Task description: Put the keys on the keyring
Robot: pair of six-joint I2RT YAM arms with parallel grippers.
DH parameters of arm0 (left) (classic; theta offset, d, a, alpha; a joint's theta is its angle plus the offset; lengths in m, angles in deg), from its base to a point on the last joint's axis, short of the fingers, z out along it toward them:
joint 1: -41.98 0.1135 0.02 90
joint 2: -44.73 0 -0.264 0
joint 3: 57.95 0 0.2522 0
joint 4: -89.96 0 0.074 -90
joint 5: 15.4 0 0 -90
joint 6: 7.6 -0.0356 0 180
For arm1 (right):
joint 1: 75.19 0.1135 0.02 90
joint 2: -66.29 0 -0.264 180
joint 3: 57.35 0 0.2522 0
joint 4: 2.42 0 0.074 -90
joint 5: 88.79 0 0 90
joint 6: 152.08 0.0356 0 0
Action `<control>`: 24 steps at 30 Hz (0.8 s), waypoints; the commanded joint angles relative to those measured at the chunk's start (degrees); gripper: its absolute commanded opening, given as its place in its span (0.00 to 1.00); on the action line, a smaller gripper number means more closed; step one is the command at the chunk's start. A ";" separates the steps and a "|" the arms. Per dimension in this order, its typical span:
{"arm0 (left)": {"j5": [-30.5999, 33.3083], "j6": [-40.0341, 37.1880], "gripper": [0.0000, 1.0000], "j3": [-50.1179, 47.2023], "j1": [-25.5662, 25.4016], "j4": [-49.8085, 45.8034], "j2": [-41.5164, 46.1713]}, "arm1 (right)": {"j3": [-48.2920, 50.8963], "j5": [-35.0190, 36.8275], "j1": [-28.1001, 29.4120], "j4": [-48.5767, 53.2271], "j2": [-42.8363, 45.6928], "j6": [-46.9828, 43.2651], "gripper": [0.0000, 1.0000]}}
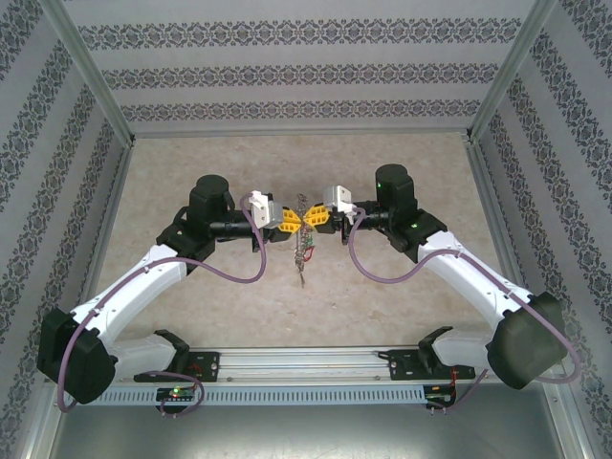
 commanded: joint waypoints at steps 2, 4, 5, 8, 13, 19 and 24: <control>2.98 -0.02 0.16 0.24 -0.71 2.08 0.21 | -1.33 -2.99 0.97 -1.04 1.15 -1.50 0.00; 3.98 0.64 0.16 -0.42 -0.67 3.18 0.14 | -1.17 -2.67 0.98 -1.08 1.32 -1.58 0.00; 4.59 1.04 0.16 -0.80 -0.73 3.70 0.18 | -1.05 -2.62 0.89 -1.14 1.36 -1.66 0.00; 5.31 2.00 0.17 -1.43 -0.58 4.72 -0.02 | -0.76 -2.40 0.88 -1.26 1.58 -1.68 0.00; 5.98 3.17 0.17 -1.96 -0.58 5.89 -0.02 | 0.09 -1.93 0.61 -1.42 2.03 -1.78 0.00; 6.71 3.87 0.17 -2.21 -0.50 6.36 0.11 | 0.89 -1.90 -0.38 -2.73 2.59 -0.05 0.00; 6.23 5.35 0.19 -2.10 -0.48 7.56 -0.13 | 0.95 -2.81 -0.70 -2.88 2.56 0.28 0.00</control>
